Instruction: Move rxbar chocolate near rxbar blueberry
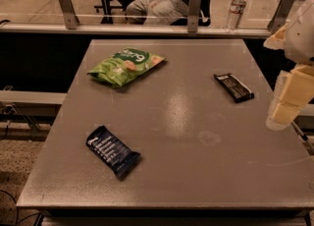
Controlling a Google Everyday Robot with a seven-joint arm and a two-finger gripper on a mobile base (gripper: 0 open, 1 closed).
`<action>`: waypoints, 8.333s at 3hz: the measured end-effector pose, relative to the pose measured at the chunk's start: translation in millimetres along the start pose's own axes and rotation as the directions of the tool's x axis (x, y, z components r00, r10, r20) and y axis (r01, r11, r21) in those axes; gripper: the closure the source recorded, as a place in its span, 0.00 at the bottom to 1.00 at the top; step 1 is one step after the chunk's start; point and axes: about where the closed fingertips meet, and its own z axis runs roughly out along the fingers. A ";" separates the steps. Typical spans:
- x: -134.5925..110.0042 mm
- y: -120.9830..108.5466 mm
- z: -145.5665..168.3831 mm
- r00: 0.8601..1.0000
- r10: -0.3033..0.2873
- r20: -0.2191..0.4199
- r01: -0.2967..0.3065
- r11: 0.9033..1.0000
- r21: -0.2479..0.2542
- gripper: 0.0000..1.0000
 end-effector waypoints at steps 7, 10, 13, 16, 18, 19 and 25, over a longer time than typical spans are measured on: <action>29.6 -118.3 90.2 0.783 0.621 -0.047 -0.618 0.784 0.060 0.00; 36.7 -131.1 155.9 0.746 0.638 -0.188 -0.646 0.763 0.025 0.00; 33.0 -132.4 181.1 0.741 0.640 -0.203 -0.654 0.757 -0.001 0.41; -4.2 -92.8 140.2 0.839 0.531 -0.117 -0.540 0.839 -0.069 1.00; -76.3 -22.4 130.8 0.972 0.229 -0.049 -0.234 0.953 -0.195 1.00; -128.1 39.5 129.0 0.999 0.006 0.034 0.004 0.959 -0.284 1.00; -181.3 112.1 124.7 0.970 -0.181 0.163 0.225 0.920 -0.321 0.00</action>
Offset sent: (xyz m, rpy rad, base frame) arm 0.0432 -0.0077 0.0036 0.1111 -0.0686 -0.1525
